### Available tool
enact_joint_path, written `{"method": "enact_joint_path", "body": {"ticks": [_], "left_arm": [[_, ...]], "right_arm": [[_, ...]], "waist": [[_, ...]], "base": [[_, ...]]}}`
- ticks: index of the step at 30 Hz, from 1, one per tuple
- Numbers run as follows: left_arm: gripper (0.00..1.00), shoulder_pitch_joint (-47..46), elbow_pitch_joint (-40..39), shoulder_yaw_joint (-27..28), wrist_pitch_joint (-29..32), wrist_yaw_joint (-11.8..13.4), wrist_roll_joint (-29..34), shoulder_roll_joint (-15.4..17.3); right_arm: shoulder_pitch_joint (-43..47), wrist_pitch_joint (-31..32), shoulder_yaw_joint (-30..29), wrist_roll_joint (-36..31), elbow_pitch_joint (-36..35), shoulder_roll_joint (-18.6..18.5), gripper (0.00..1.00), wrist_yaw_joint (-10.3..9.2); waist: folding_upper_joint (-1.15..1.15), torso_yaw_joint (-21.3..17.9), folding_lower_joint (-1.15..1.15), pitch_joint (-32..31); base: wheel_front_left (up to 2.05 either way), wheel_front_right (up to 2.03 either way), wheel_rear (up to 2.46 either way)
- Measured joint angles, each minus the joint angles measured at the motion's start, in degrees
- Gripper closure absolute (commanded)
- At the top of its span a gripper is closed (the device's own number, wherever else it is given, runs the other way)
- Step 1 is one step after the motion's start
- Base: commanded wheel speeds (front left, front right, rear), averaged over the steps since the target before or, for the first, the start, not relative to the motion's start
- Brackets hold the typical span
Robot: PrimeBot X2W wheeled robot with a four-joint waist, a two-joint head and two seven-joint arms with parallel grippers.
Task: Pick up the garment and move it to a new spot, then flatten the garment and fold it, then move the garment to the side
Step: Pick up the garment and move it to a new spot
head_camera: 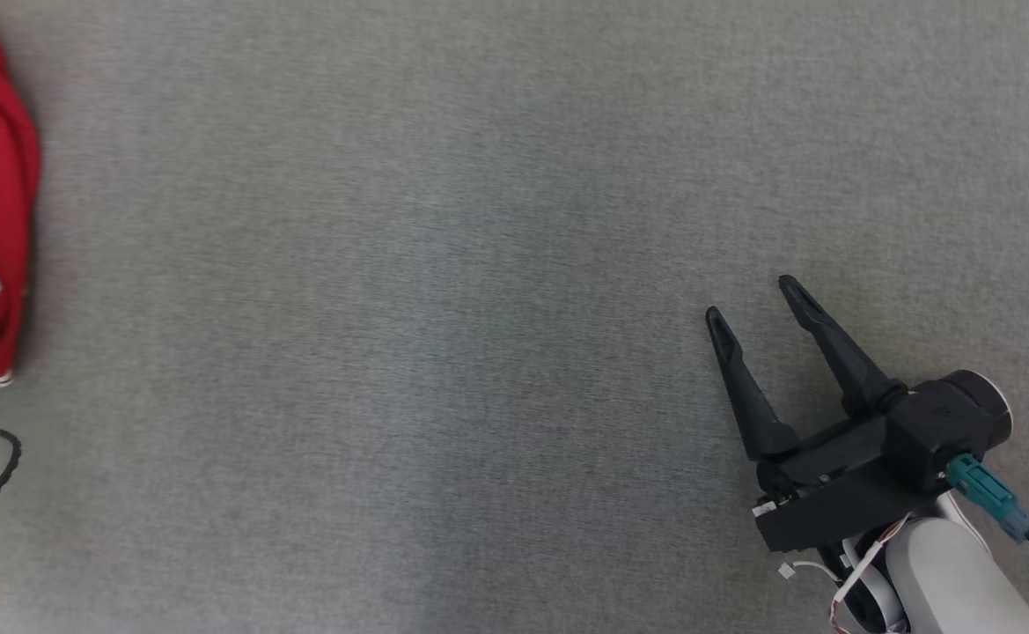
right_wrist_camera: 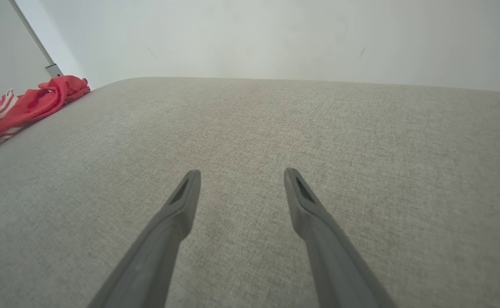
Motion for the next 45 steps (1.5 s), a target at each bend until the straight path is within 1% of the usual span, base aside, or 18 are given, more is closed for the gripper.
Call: {"method": "enact_joint_path", "body": {"ticks": [5,13,14,15,18,28,31,33,40,45], "left_arm": [[0.0,-0.1,3.7,0.1,-0.7,0.9,1.0,0.6],[0.0,-0.4,8.4,0.5,-1.6,2.5,1.9,2.8],[0.56,-0.6,8.6,0.5,-1.5,2.5,1.9,3.1],[1.0,-0.7,9.0,0.6,-1.5,2.5,1.9,3.4],[1.0,-0.9,10.2,0.6,-1.9,2.1,1.9,3.4],[1.0,-0.9,9.9,0.3,-2.1,-0.9,1.0,4.2],[1.0,-0.9,8.4,0.3,-2.2,-1.9,0.8,5.0],[1.0,-0.9,7.1,0.5,-2.5,-2.1,0.8,5.5],[1.0,-1.0,1.7,1.1,-2.7,-2.4,0.0,6.8],[1.0,-2.2,-3.7,0.1,-3.1,-2.2,1.2,7.8]], "right_arm": [[-0.7,-0.1,1.0,0.0,-0.4,0.1,0.0,0.0],[-1.3,0.1,1.4,0.2,-1.4,-0.5,0.0,0.0],[-1.2,0.1,1.3,0.2,-1.6,-0.5,0.0,0.0],[-1.0,0.1,1.2,0.2,-1.7,-0.5,0.0,0.0],[-0.5,0.2,0.7,0.2,-1.6,-0.4,0.0,0.0],[-0.2,-0.9,0.9,0.5,-0.1,1.3,0.0,0.0],[-0.2,-1.6,1.2,0.8,1.0,1.8,0.0,0.0],[-0.2,-2.1,1.3,0.9,1.8,2.2,0.0,0.0],[-0.1,-3.8,1.3,1.8,4.6,3.6,0.0,0.0],[0.8,-5.0,0.9,2.3,6.5,4.7,0.0,0.0]], "waist": [[0.0,-2.4,-0.01,1.8],[-0.02,-5.7,-0.01,3.1],[-0.02,-6.0,-0.02,3.2],[-0.02,-6.3,-0.02,3.2],[-0.02,-6.7,-0.02,2.7],[-0.01,-6.0,-0.02,-0.6],[-0.01,-5.5,-0.01,-1.8],[-0.02,-5.1,-0.01,-2.8],[-0.02,-4.0,-0.01,-6.9],[-0.02,-3.9,-0.02,-10.6]], "base": [[0.0,0.0,0.0],[0.0,0.0,0.0],[0.0,0.0,0.0],[0.0,0.0,0.0],[0.0,0.0,0.0],[0.0,0.0,0.0],[0.0,0.0,0.0],[0.0,0.0,0.0],[0.0,0.0,0.0],[0.0,0.0,0.0]]}}
